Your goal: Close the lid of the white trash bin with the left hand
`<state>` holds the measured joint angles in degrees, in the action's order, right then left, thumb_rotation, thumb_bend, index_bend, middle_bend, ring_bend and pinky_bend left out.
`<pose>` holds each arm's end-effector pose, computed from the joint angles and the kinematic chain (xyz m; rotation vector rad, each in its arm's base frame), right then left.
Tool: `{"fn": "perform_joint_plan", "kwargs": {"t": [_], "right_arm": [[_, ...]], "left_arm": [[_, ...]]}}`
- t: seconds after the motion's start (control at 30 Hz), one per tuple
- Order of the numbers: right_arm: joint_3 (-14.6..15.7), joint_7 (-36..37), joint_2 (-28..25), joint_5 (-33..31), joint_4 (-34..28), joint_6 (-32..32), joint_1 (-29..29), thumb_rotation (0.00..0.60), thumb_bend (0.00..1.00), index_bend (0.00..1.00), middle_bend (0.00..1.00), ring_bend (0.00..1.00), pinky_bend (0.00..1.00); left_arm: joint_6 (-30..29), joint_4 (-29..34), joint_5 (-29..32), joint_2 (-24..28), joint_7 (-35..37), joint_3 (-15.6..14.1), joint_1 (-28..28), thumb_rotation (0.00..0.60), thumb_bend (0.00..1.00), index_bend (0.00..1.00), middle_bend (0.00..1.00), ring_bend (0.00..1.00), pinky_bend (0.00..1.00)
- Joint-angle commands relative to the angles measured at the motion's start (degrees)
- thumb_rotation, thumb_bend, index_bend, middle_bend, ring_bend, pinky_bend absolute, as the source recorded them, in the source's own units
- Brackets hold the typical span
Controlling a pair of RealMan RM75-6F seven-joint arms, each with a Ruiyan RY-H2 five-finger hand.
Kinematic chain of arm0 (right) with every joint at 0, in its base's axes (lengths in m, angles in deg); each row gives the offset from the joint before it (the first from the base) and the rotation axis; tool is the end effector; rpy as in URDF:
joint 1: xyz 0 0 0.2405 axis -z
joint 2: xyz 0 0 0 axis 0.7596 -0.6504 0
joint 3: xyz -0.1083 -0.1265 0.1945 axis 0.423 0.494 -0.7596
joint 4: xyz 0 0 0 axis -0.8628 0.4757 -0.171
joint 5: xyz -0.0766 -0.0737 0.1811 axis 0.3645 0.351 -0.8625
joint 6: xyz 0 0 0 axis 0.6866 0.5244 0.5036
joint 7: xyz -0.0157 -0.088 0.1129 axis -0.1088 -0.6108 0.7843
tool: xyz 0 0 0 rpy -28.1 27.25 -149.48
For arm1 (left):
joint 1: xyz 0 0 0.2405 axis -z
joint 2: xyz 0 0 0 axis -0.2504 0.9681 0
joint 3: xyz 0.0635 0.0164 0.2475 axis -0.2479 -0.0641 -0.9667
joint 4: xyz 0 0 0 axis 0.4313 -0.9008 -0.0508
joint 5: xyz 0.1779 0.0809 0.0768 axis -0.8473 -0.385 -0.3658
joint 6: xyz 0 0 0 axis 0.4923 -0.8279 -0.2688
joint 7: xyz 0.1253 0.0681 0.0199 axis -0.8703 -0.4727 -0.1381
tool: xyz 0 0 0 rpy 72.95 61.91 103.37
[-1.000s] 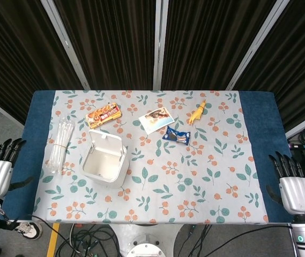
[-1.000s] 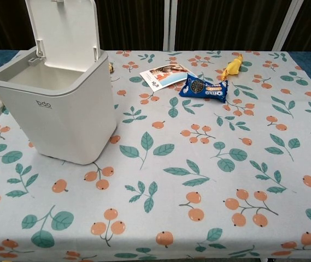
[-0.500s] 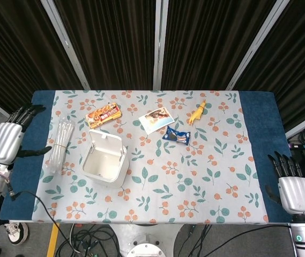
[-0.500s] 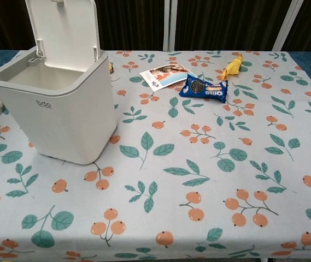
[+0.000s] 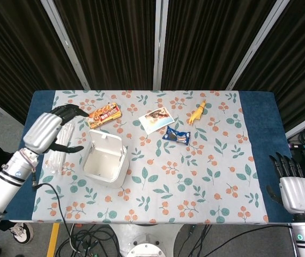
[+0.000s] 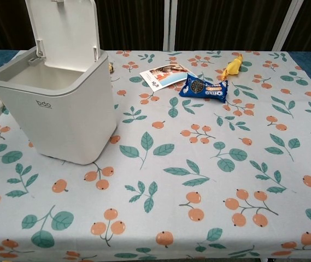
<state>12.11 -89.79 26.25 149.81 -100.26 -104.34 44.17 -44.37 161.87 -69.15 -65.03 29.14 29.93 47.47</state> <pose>-0.3187 -0.1846 0.1446 1.4317 -0.8432 0.7998 -0.1274 0.3246 0.1860 -1.7581 -1.0139 -1.3588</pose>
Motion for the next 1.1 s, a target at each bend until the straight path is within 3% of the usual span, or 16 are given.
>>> {"fn": "perform_joint_plan", "kwargs": {"t": [0.03,0.3,0.67,1.1], "right_arm": [[-0.02,0.18,0.13,-0.09,0.2,0.12,-0.05,0.6,0.22,0.0,0.0,0.0,0.0],[0.14,1.11,0.36,-0.09,1.08,0.59,-0.18,0.6,0.22,0.0,0.0,0.0,0.0],[0.07,2.27,0.66,-0.54,2.22,0.76,-0.1,0.6,0.22,0.0,0.0,0.0,0.0],[0.08,2.7,1.17,-0.67,3.0,1.09,-0.23,0.6,0.22,0.0,0.0,0.0,0.0]], "left_arm": [[2.28,0.34,-0.56,0.23,-0.45,-0.49,2.07,0.6,0.02,0.27,0.27,0.16,0.22],[7.71,0.99,2.47,-0.16,-5.59,-1.25,6.27,0.562,0.03,0.27,0.27,0.16,0.22],[12.64,2.07,6.16,0.11,-7.25,-3.09,8.77,0.396,0.06,0.28,0.27,0.16,0.22],[11.35,4.74,2.18,2.26,-5.38,-5.18,7.84,0.381,0.09,0.27,0.32,0.17,0.23]]}}
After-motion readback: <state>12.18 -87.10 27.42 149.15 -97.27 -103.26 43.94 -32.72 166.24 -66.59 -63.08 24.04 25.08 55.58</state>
